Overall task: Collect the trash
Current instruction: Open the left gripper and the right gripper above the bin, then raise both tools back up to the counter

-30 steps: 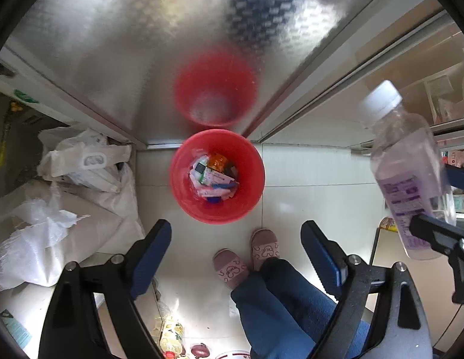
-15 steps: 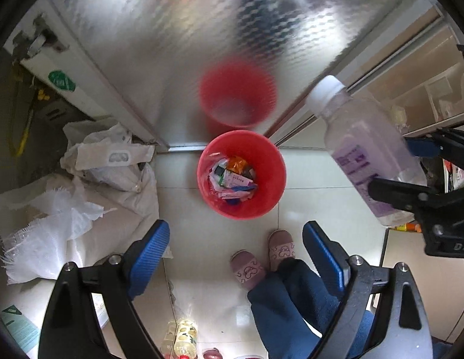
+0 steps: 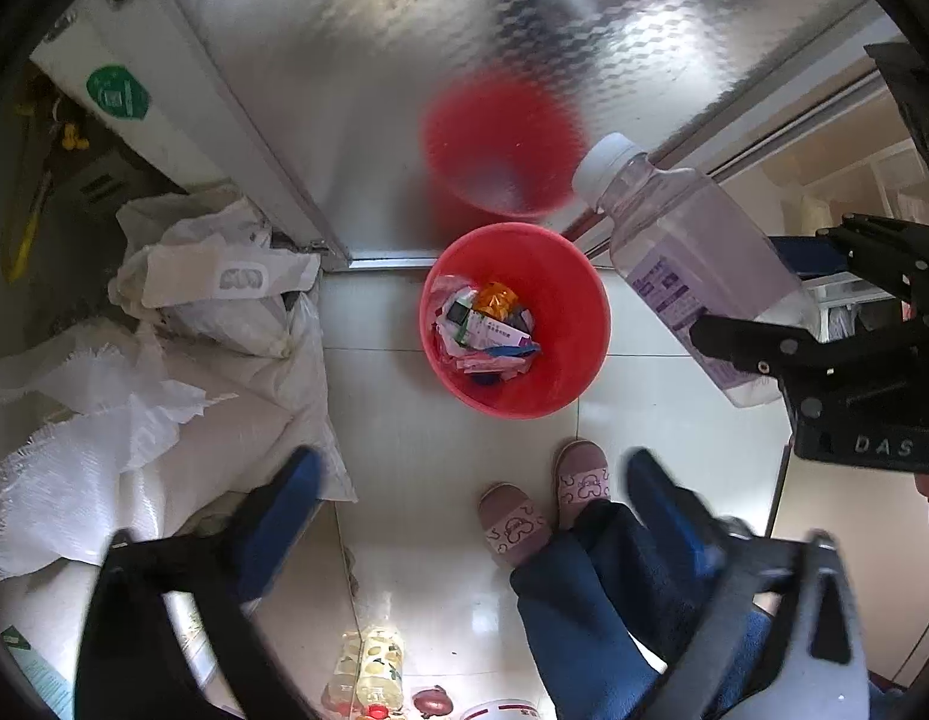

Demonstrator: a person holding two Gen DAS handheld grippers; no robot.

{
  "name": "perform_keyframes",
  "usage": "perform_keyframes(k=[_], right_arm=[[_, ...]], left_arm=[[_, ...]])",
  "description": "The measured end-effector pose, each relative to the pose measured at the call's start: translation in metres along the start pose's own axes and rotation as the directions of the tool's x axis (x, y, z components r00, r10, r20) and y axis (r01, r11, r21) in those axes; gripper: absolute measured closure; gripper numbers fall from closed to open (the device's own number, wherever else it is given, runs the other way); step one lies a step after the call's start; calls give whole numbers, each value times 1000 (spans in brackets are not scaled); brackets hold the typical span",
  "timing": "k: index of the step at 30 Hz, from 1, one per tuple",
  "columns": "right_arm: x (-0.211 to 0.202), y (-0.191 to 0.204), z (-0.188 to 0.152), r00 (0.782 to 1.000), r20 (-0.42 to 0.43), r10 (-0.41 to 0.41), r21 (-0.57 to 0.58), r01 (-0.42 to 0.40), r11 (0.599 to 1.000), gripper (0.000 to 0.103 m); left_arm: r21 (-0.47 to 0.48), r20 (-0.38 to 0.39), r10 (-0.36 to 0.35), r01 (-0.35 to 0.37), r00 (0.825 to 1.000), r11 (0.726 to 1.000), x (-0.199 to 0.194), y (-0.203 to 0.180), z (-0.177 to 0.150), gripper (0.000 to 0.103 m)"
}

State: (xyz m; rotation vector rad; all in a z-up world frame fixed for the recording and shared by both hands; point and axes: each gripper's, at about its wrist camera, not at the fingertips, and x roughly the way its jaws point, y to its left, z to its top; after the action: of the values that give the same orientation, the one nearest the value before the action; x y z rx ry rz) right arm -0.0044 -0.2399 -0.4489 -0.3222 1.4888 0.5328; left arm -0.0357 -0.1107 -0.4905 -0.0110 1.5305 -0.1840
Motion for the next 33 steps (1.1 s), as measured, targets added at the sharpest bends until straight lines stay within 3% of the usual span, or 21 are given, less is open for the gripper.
perform_keyframes(k=[9,11,13,20,27,33], right_arm=[[11,7,9,1000,-11,-10,-21,10,1000,38],[9,8,10,1000,3,-16,-27,16,999,33],[7,10,10,999,25,-29,-35,30,999,17],[3,9,3,1000,15,-26,-43,26,999,11],[-25,6,-10,999,44,-28,-23,29,999,6],[-64,3,-22,996,81,-35,-33,37,999,1]], left_arm=[[7,-3,-2,2,1000,1000,4,5,-2,0],[6,-5,0,0,1000,1000,3,5,-1,0],[10,-3,2,-2,1000,1000,3,5,0,0],[16,12,5,-5,1000,1000,-5,-1,-1,0],[29,38,8,-9,999,1000,-29,-16,-6,0],[10,94,16,-17,995,1000,-73,-32,-12,0]])
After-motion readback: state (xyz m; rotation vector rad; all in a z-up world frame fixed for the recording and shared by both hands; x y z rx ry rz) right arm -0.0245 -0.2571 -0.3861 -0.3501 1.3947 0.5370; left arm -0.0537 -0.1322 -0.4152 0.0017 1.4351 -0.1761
